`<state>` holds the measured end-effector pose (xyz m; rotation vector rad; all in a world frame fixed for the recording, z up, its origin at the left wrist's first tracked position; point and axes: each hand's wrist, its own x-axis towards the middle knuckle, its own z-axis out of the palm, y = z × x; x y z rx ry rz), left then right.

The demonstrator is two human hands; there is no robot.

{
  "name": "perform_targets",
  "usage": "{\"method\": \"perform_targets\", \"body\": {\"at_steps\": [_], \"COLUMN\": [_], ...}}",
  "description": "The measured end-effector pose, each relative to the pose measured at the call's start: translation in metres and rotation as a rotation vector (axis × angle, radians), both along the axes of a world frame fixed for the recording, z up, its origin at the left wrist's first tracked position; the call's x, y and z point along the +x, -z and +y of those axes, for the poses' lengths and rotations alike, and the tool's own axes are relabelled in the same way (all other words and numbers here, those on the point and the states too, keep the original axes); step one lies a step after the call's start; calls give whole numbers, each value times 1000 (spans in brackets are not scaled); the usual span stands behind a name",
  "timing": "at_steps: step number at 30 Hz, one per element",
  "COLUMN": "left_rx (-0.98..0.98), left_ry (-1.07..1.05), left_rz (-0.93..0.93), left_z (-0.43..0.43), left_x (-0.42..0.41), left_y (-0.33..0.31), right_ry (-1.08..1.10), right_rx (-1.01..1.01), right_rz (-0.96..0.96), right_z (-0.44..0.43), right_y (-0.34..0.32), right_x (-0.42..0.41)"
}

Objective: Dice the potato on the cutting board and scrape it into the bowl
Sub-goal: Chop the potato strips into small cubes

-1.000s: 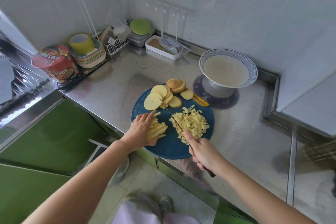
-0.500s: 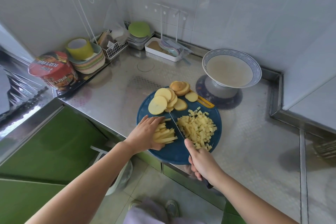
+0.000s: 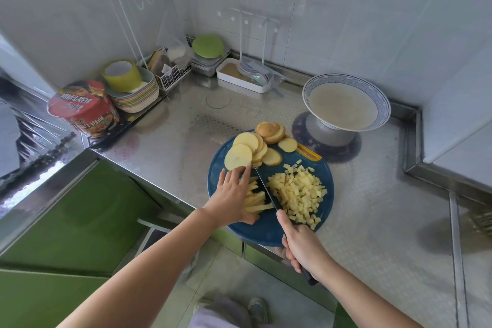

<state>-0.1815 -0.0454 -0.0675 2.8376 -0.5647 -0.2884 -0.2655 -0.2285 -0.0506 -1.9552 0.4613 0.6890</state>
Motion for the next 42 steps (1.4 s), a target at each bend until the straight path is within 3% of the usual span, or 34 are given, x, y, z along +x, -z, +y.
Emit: {"method": "perform_targets", "body": {"at_steps": [3, 9, 11, 15, 19, 23, 42], "left_rx": [55, -64, -167, -573, -692, -708, -527], "left_ry": [-45, -199, -275, -544, -641, -697, -502], "left_rz": [-31, -39, -86, -97, -78, -90, -65], "left_z": [-1, 4, 9, 9, -14, -20, -25], "left_x": [-4, -16, -23, -52, -63, -53, -50], "left_y": [-2, 3, 5, 17, 26, 28, 25], "right_ry": [10, 30, 33, 48, 46, 31, 18], "right_rx": [-4, 13, 21, 48, 58, 38, 59], "right_rz": [8, 22, 25, 41, 47, 28, 76], "right_z": [3, 4, 2, 2, 5, 4, 14], "right_y": [0, -1, 1, 5, 3, 1, -1], "right_x": [0, -1, -1, -2, -1, 0, -3]}}
